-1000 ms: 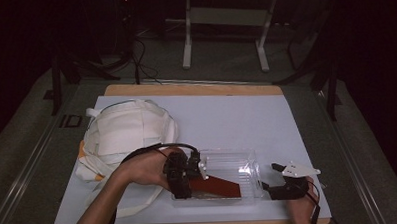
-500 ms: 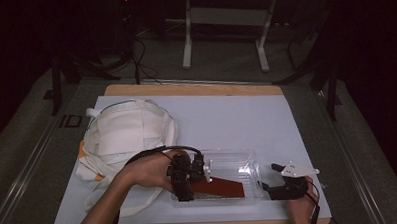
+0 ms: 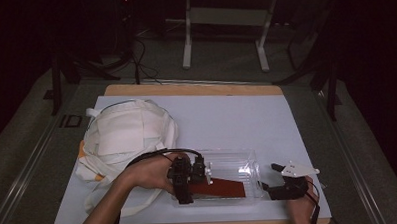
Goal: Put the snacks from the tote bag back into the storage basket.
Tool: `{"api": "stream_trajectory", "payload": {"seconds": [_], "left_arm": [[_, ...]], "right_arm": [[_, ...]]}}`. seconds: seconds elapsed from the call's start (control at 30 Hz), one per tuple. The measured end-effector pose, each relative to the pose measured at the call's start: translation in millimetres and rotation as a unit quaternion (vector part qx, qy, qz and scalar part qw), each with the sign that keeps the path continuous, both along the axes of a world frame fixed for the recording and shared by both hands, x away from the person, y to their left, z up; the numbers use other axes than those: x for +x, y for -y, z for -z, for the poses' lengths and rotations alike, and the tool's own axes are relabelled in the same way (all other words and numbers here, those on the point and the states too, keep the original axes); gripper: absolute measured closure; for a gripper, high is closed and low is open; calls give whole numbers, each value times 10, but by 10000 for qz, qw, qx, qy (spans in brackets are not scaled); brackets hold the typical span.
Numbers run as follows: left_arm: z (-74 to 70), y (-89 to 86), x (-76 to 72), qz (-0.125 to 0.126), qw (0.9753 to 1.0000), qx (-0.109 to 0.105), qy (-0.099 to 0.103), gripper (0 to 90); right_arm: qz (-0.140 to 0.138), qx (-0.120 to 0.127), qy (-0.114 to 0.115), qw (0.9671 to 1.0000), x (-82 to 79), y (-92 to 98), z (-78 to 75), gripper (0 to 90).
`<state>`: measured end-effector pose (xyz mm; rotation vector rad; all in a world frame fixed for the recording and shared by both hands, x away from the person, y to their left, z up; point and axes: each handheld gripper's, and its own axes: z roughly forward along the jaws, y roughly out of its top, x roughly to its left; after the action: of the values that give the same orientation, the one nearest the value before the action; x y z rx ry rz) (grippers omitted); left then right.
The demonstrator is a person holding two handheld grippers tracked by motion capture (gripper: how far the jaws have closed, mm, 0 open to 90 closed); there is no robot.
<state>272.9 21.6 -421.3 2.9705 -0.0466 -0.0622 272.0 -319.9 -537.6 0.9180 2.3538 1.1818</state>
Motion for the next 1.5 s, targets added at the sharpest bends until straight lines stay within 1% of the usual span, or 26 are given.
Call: {"api": "stream_trajectory", "payload": {"seconds": [0.07, 0.1, 0.23, 0.3, 0.43, 0.47, 0.57, 0.63, 0.73, 0.83, 1.03, 1.27, 1.37, 1.5], "left_arm": [[15, 4, 4, -3, 10000, 40, -24, 328], [24, 4, -2, -57, 9999, 56, -64, 321], [58, 14, 9, -65, 9998, 178, -101, 304], [67, 11, 0, -91, 9997, 184, -115, 302], [73, 3, -14, -64, 9998, 135, -98, 269], [74, 3, -14, -13, 9999, 135, -66, 260], [99, 0, -22, -60, 9997, 191, -164, 214], [127, -5, -25, -75, 9994, 266, -195, 198], [154, -12, -21, -79, 9993, 312, -194, 190], [183, -41, -16, -112, 9990, 357, -255, 191], [151, -81, -11, -126, 9991, 315, -256, 191], [152, -113, -13, -140, 9989, 353, -259, 193], [136, -137, -14, -154, 9991, 299, -261, 194], [87, -168, -8, -141, 9995, 226, -175, 195]], "right_arm": [[-1, 3, 2, 10000, 1, 1, 0, 148], [0, 4, 0, 10000, 1, 0, 0, 148], [0, 9, -2, 10000, 2, 0, 1, 148], [0, 11, -4, 10000, 2, 0, 1, 148], [0, 2, -13, 10000, 2, -2, 1, 148], [-1, 1, -15, 10000, 2, -2, 1, 148], [-4, 0, -10, 10000, 2, -1, 1, 148], [-4, 0, -12, 10000, 2, -2, 1, 148], [-13, 0, -6, 10000, 4, -1, 1, 148], [-16, -3, -3, 10000, 5, -1, 2, 148], [-18, -4, -6, 10000, 5, -1, 2, 148], [-18, -1, -2, 10000, 5, 0, 2, 148], [-15, -1, -5, 10000, 5, -1, 1, 148], [-12, -1, -12, 10000, 4, -2, 2, 148]]}}
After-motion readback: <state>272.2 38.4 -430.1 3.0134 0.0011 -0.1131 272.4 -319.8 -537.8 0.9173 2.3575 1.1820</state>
